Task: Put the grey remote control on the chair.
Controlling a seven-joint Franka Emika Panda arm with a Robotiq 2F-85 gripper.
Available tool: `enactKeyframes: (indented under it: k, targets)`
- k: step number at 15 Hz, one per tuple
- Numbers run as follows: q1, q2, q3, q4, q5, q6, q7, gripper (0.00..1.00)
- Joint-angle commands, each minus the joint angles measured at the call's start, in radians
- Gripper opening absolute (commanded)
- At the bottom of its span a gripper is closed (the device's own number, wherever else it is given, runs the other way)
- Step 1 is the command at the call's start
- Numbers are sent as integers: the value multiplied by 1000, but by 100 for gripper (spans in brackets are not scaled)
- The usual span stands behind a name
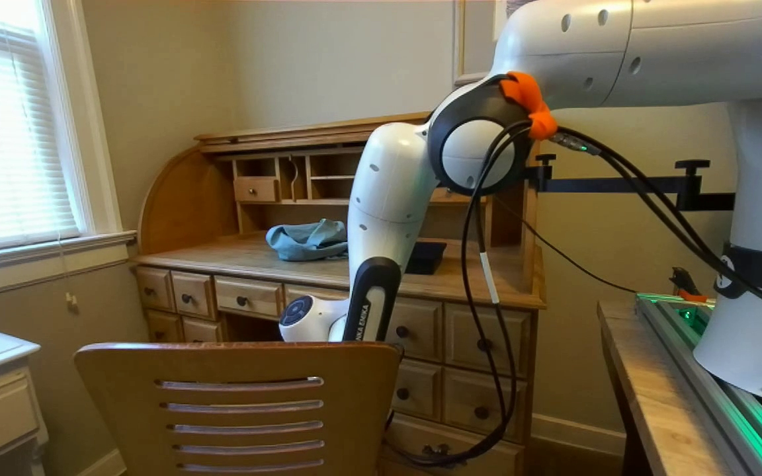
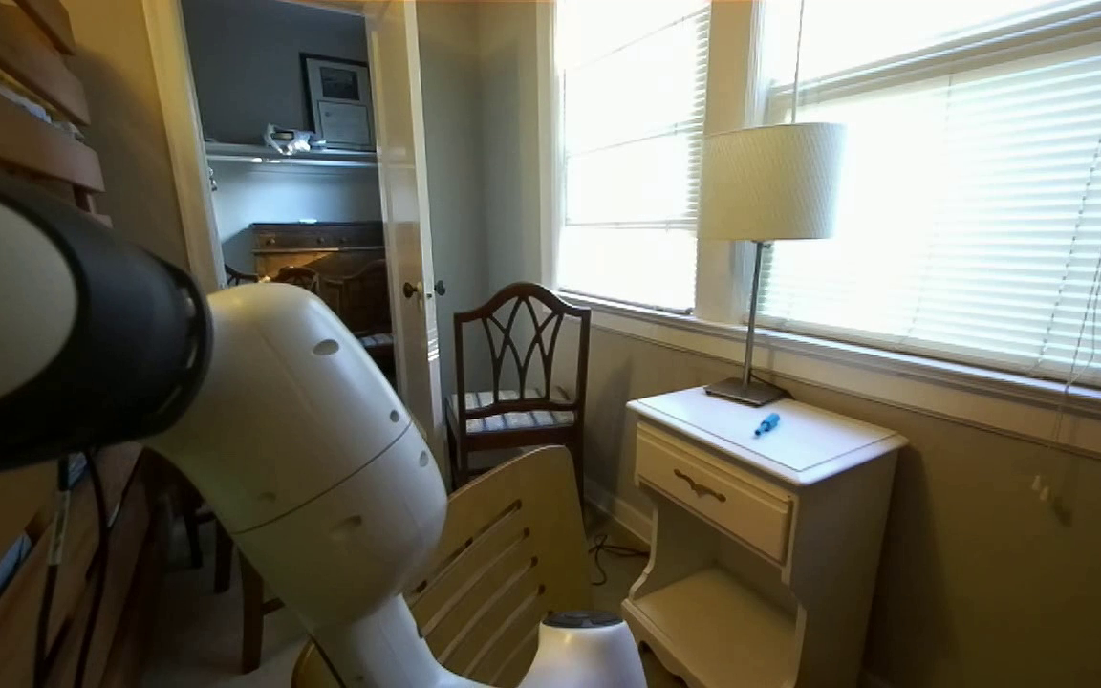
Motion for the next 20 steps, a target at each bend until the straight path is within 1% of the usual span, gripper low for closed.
enactKeyframes:
  k: [1,2,4,7,9,10,11,12,13,14,16,18,19,20]
  targets:
    - [-15,0,20,3,-52,41,-14,35]
    - [-22,0,27,-2,-66,85,-34,35]
    - [-28,0,31,-2,-84,119,-43,35]
    - [-44,0,47,5,-92,124,-59,35]
    - [-51,0,53,8,-95,114,-62,47]
    - [-54,0,55,9,-97,111,-62,46]
    - [-57,0,57,11,-100,106,-63,54]
    - [-58,1,58,12,-102,102,-63,57]
    - [-62,1,61,13,-103,101,-66,67]
    - [-64,0,63,15,-103,99,-66,73]
    - [-67,0,64,17,-103,93,-71,92]
    - [-70,0,66,18,-103,91,-73,93]
    - [-72,0,67,19,-102,88,-75,88]
    - [-73,0,68,20,-102,86,-76,89]
